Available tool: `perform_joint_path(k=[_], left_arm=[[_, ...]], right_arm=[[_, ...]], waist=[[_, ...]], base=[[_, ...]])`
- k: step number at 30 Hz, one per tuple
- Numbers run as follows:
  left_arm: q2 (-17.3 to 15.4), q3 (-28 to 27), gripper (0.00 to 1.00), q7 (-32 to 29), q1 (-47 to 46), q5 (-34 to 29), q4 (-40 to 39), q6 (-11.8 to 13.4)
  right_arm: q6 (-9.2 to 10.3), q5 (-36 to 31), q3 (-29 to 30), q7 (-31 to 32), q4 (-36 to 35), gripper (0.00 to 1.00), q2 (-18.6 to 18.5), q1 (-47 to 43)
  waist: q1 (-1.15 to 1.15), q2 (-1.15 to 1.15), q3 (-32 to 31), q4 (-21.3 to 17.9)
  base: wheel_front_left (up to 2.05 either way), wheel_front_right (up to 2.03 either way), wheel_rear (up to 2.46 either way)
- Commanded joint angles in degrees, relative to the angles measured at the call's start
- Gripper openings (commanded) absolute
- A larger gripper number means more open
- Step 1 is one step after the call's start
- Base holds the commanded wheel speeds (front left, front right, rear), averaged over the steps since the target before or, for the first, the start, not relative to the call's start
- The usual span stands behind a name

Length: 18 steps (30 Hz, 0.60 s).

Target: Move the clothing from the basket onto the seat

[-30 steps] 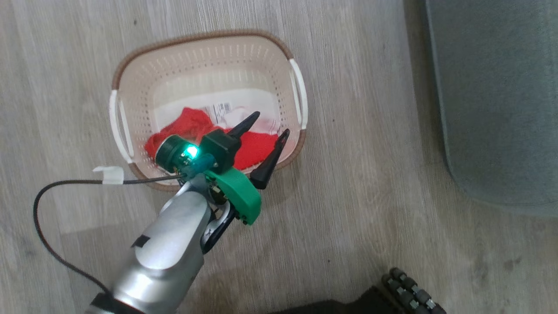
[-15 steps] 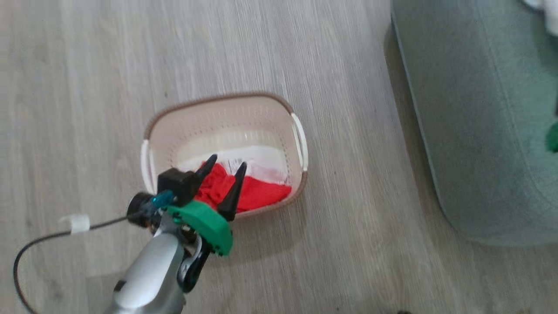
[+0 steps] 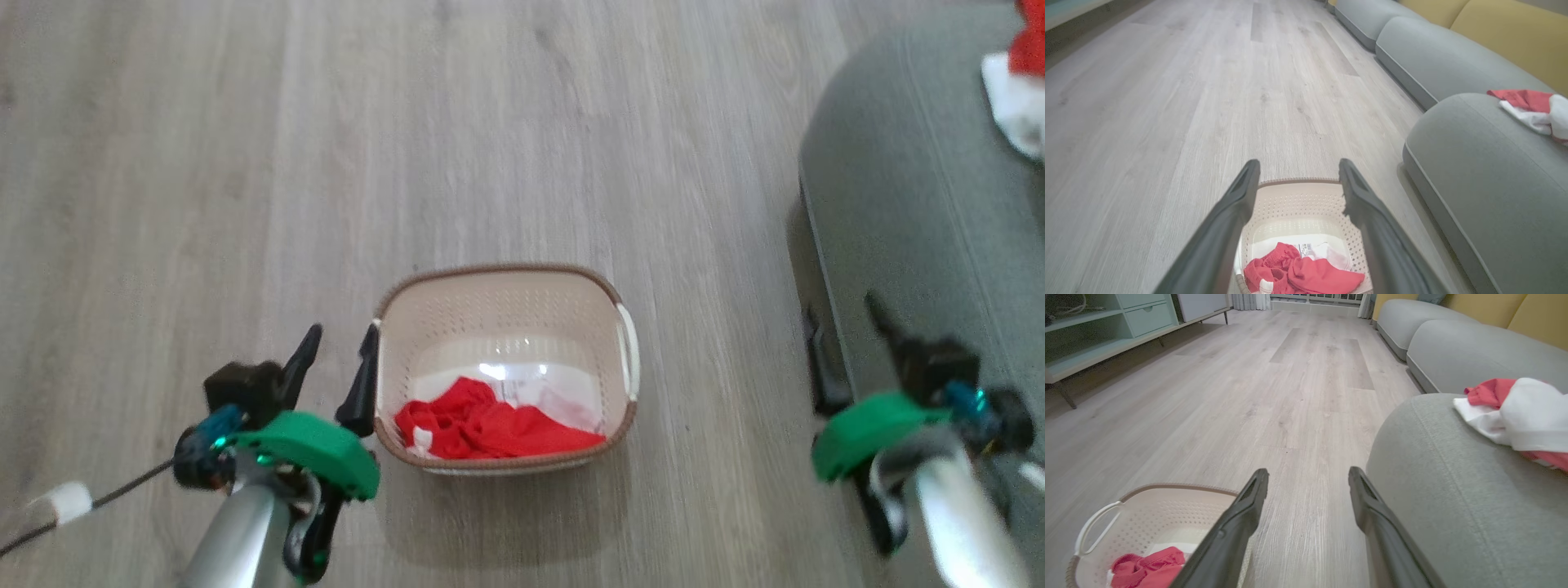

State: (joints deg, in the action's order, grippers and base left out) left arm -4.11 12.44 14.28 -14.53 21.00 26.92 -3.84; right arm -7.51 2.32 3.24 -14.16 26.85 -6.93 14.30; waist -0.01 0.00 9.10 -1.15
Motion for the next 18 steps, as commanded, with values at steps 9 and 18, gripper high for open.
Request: perform_joint_path(k=[9,18], left_arm=[[-0.07,-9.56,1.0,0.72,4.31,-3.82,-0.79,-1.24],[0.82,-12.06,1.0,0.72,5.28,-5.6,-1.23,-2.27]], right_arm=[[0.02,-1.19,-3.26,-0.82,-3.12,1.0,3.61,-7.03],[0.02,-2.01,-2.87,-0.83,-4.17,1.0,4.01,-8.63]], waist=[[0.01,0.0,-7.11,3.68],[0.01,0.0,-7.8,3.6]], base=[[0.0,0.0,0.0],[0.0,0.0,0.0]])
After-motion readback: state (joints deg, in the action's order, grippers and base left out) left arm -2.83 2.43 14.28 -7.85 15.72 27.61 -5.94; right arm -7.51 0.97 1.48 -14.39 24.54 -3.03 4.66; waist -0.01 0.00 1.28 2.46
